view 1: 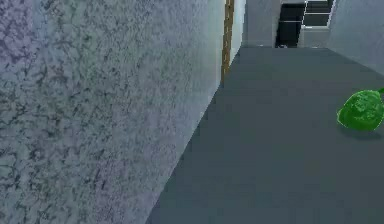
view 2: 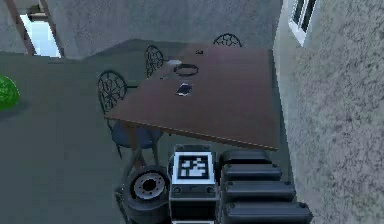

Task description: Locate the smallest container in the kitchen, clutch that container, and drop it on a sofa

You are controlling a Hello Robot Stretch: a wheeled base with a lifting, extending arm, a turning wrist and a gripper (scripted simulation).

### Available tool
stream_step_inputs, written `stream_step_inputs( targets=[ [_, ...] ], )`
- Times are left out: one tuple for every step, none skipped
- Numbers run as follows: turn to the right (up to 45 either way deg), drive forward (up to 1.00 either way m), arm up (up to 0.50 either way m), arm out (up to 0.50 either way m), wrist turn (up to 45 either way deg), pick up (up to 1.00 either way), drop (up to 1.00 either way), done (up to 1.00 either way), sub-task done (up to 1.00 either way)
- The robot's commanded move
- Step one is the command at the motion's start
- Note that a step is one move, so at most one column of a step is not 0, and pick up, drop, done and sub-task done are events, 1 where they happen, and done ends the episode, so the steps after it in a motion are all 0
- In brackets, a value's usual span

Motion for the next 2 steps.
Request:
stream_step_inputs(
  targets=[
    [21.0,0.00,0.00,0.00,0.0,0.00,0.00,0.00,0.00],
    [0.0,0.55,0.00,0.00,0.0,0.00,0.00,0.00,0.00]
  ],
)
